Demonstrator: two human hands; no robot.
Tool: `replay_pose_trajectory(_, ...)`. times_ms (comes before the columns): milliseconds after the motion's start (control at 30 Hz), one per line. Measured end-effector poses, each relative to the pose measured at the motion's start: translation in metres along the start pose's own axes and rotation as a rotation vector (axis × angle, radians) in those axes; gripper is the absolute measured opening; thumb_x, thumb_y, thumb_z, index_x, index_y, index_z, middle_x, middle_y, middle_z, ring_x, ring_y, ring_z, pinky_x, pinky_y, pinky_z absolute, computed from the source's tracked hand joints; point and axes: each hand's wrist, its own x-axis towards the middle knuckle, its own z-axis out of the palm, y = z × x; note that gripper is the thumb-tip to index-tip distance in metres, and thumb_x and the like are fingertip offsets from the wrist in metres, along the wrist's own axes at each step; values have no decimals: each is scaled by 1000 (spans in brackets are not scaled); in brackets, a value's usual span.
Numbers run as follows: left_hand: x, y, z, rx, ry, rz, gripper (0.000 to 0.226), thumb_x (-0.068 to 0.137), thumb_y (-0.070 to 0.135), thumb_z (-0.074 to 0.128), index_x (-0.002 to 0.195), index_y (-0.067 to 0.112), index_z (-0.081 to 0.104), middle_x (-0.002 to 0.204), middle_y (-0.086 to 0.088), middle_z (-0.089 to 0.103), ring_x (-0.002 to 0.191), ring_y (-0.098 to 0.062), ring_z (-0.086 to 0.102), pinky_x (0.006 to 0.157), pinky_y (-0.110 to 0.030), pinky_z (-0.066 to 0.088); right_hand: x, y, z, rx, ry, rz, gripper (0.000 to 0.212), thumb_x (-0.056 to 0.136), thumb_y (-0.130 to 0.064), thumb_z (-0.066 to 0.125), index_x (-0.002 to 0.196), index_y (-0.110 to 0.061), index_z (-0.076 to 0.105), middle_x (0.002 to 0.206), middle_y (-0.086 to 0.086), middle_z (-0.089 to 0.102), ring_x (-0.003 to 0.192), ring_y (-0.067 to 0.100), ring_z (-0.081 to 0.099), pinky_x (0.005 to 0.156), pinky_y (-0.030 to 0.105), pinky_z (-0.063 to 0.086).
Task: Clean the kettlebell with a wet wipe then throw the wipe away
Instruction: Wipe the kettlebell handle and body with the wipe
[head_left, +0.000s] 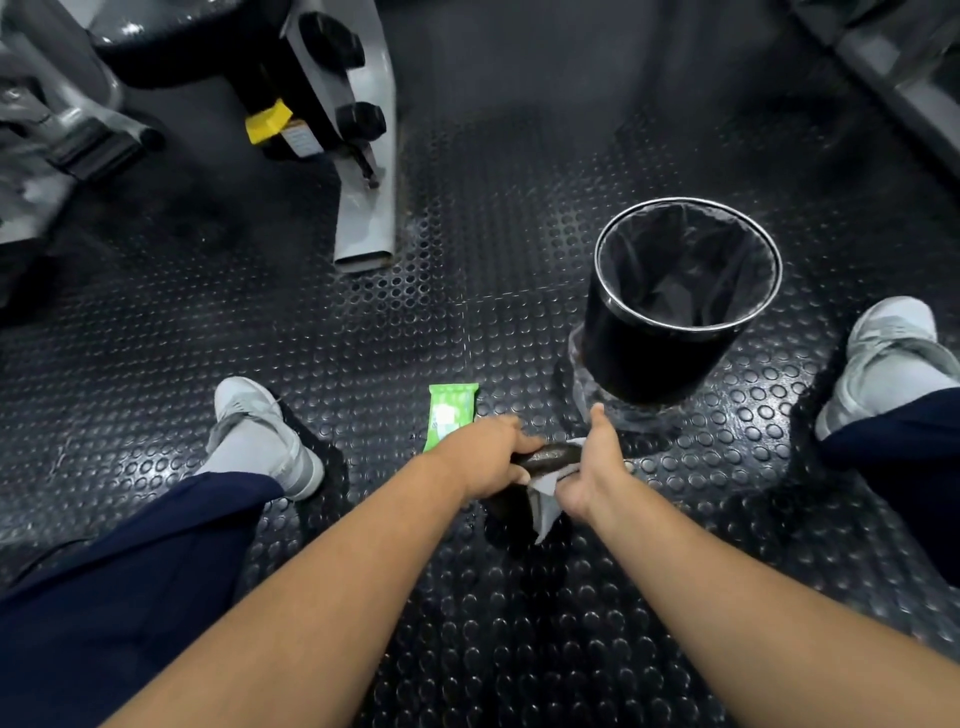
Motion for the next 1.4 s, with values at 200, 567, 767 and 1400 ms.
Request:
replay_pose_trajectory(200,-2,0,5,-61,55,-6,59,99,32,68,154,34,47,148,-6,47,134,-29,50,112,-42,43,2,10,10,22,19,-3,71,96,-71,52,118,-3,53,122,26,66,105,47,70,83,62,59)
replay_pose_trajectory(567,-5,-5,7,-134,72,-3,55,98,30,69,151,35,52,144,-1,51,131,-27,52,113,-40,41,-2,-12,0,76,-37,14,84,99,-72,41,129,3,63,112,33,73,104,47,73,94,60,56)
replay_pose_trajectory(767,-6,-7,6,-160,91,21,55,98,31,69,150,39,51,125,1,52,120,-22,53,106,-36,43,3,0,-1,-54,0,-38,82,102,-70,39,128,3,64,112,26,76,101,41,75,92,53,60)
replay_pose_trajectory(1400,-52,16,-2,-709,439,-42,61,92,55,70,148,37,55,137,16,63,125,-1,58,110,-25,42,-40,-76,-65,-770,-225,-15,26,102,-10,58,122,5,62,114,17,76,93,31,75,75,43,65)
